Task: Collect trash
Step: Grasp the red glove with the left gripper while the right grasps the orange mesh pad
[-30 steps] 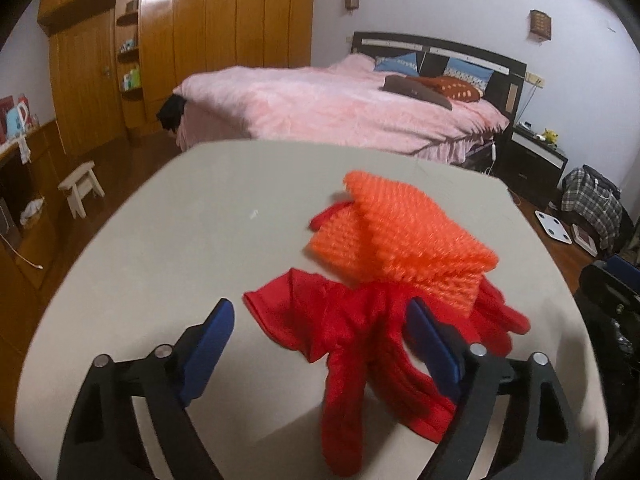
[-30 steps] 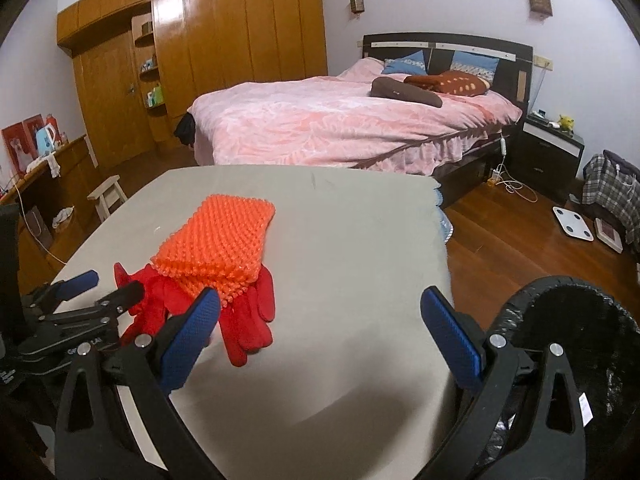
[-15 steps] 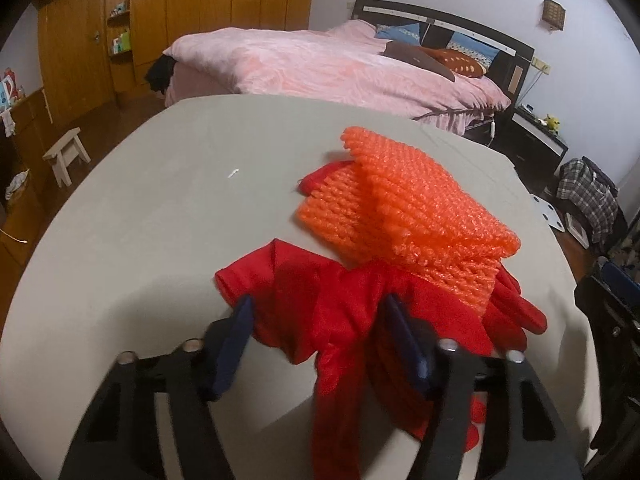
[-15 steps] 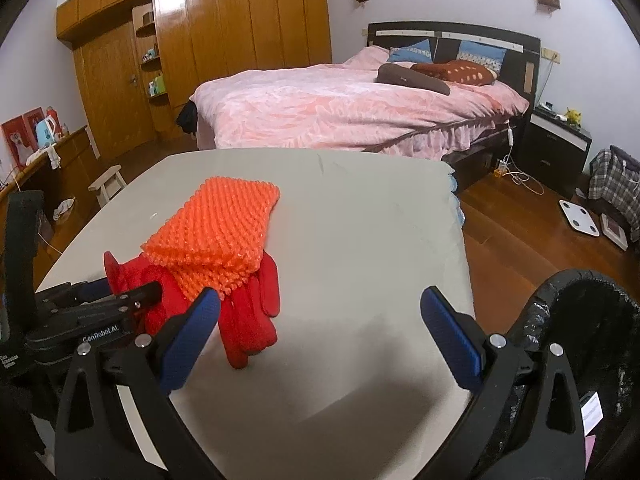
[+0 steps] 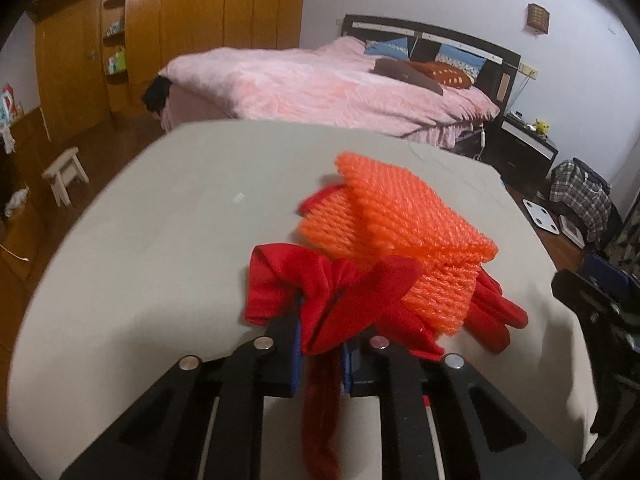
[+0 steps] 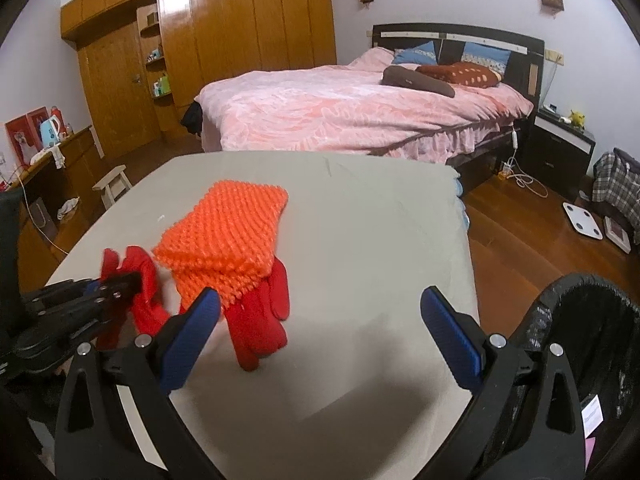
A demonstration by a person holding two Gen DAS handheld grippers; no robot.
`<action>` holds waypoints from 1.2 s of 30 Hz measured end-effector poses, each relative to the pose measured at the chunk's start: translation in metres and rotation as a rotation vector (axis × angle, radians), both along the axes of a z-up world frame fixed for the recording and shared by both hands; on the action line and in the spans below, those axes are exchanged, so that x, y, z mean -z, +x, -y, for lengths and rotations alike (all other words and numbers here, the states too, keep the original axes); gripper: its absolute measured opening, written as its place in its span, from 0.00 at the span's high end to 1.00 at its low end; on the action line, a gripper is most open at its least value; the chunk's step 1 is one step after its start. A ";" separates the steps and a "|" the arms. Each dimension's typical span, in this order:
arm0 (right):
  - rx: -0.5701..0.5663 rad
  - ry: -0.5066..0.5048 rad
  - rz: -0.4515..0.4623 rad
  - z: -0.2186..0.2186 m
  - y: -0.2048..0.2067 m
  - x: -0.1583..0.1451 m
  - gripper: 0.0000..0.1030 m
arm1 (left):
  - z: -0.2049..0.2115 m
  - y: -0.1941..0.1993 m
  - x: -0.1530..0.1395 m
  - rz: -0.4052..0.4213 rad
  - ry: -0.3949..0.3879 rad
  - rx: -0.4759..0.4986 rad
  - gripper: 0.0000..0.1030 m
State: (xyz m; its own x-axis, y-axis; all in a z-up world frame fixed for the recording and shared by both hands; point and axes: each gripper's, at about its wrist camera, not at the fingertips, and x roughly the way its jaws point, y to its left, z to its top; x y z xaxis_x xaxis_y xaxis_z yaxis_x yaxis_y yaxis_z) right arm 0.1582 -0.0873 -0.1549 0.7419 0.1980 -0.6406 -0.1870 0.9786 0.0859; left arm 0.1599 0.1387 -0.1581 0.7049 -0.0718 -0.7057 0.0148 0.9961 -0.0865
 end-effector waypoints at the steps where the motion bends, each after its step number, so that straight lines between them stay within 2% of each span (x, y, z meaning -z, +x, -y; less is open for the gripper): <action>1: -0.002 0.004 0.003 -0.001 0.000 -0.001 0.05 | -0.003 -0.002 -0.004 0.007 -0.003 -0.007 0.86; 6: -0.023 0.031 0.018 -0.013 0.011 -0.010 0.05 | -0.022 -0.003 -0.020 0.046 -0.001 -0.050 0.86; 12: -0.032 0.032 0.032 -0.035 0.035 -0.019 0.05 | -0.038 0.008 -0.027 0.072 -0.003 -0.082 0.86; 18: -0.052 0.012 -0.011 -0.057 0.063 -0.008 0.06 | -0.045 0.015 -0.019 0.067 -0.013 -0.084 0.86; 29: -0.081 -0.004 -0.082 -0.071 0.071 0.017 0.12 | -0.047 0.015 -0.012 0.060 -0.029 -0.077 0.86; 31: -0.088 0.003 -0.093 -0.070 0.071 0.019 0.21 | -0.046 0.017 -0.013 0.060 -0.027 -0.074 0.86; 33: -0.097 0.021 -0.108 -0.070 0.074 0.022 0.24 | -0.046 0.017 -0.013 0.063 -0.023 -0.070 0.86; 35: -0.104 0.038 -0.119 -0.069 0.073 0.024 0.34 | -0.045 0.017 -0.014 0.063 -0.023 -0.067 0.86; 36: -0.113 0.048 -0.126 -0.069 0.073 0.025 0.43 | -0.045 0.017 -0.014 0.063 -0.022 -0.066 0.86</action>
